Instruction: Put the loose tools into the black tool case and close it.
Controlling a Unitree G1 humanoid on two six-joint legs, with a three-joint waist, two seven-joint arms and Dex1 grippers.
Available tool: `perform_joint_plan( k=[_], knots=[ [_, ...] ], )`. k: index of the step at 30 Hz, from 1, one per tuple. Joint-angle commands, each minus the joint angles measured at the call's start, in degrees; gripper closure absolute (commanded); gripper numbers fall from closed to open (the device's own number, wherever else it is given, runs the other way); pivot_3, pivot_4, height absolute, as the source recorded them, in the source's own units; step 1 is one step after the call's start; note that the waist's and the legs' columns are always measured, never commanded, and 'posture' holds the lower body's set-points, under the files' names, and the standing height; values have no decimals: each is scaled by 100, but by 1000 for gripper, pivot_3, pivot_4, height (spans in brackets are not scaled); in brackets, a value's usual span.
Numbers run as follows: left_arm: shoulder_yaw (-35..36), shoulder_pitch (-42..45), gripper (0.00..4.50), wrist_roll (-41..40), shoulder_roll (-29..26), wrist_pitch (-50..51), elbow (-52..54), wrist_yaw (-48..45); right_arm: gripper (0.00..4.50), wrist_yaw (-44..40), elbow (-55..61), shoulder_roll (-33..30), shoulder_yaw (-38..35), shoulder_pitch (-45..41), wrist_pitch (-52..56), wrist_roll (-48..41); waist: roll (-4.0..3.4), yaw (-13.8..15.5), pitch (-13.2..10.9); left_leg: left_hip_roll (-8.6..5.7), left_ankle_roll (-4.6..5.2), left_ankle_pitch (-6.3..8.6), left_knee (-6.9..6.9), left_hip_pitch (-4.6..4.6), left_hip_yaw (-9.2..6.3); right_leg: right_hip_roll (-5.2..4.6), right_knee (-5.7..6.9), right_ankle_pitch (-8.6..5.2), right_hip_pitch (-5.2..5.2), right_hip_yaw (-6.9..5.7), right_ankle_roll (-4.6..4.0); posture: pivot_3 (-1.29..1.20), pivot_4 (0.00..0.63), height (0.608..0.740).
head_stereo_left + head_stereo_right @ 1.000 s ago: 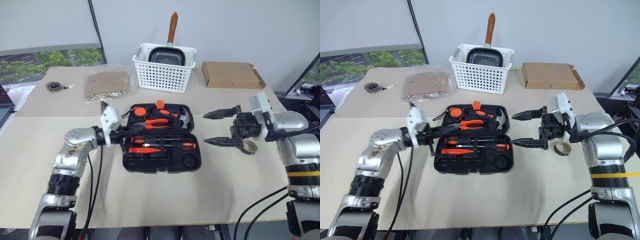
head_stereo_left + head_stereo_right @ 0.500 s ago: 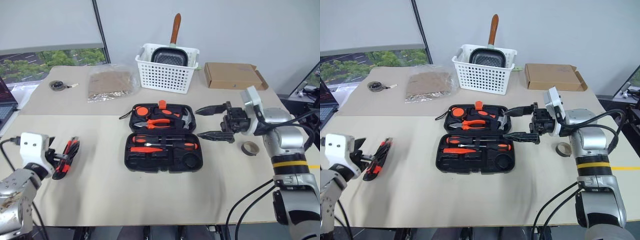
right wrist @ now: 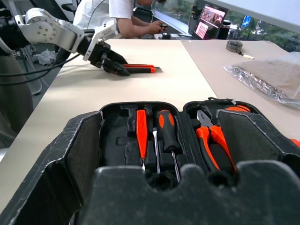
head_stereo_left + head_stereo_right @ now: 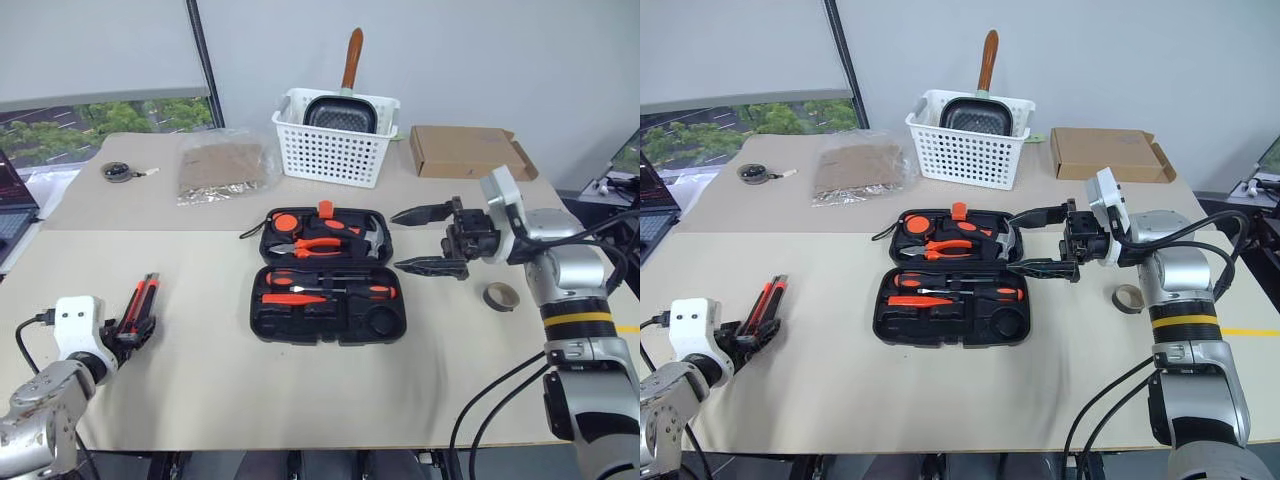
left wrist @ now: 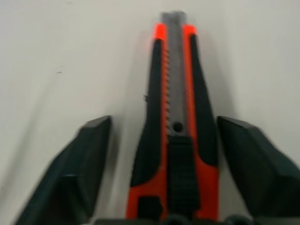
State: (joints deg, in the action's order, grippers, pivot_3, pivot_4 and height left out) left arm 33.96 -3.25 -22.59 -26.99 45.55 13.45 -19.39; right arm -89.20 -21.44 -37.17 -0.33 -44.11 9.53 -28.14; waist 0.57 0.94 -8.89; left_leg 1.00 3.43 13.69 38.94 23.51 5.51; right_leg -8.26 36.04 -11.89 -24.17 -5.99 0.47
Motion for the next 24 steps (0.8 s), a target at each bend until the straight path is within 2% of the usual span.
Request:
perform_joint_plan(
  k=[1,3,6,10,14,19,24],
  knots=[
    [192,189,2353,-137,62,-150,-206,152,0,-184,158,-109,-157,-78,-147,-58,1,-5,0,-2,0,-1,0,0,0,-2,0,1,1,-2,2,0,150,700],
    [168,342,2718,-156,24,-491,-232,39,0,-160,172,-149,-196,-55,-150,-67,2,-6,-1,-2,0,-1,1,0,4,-9,0,5,2,-15,8,0,150,700],
    [-124,660,2717,-241,-145,-1164,-62,-504,0,-124,206,-207,-252,-7,-142,-82,16,2,-7,-1,-4,-4,1,5,2,-8,-2,7,-2,-24,5,0,150,700],
    [-708,1147,2717,-581,-516,-1583,261,-1597,0,-66,301,-284,-326,112,-104,-119,18,38,-8,-2,-6,-5,3,27,-1,-12,-11,9,-6,-45,1,0,150,700],
    [-1627,1480,2717,-409,-1072,-2349,68,-2957,0,-24,403,-366,-396,274,-90,-129,16,-7,-7,-7,-43,-27,-3,28,14,-8,-18,10,-4,-64,1,0,150,700],
    [-3122,1936,2717,128,-1722,-3453,-414,-4869,0,33,636,-486,-405,572,-161,-27,15,-39,-8,-6,-5,-38,-8,28,40,-7,-18,9,-9,-99,2,0,150,700],
    [-4082,2639,2717,478,-1806,-3737,-813,-5725,0,121,1010,-669,-494,977,-113,-34,14,-26,-10,-2,20,-32,-9,26,48,-6,-18,0,-15,-100,16,0,150,700]
  ],
)
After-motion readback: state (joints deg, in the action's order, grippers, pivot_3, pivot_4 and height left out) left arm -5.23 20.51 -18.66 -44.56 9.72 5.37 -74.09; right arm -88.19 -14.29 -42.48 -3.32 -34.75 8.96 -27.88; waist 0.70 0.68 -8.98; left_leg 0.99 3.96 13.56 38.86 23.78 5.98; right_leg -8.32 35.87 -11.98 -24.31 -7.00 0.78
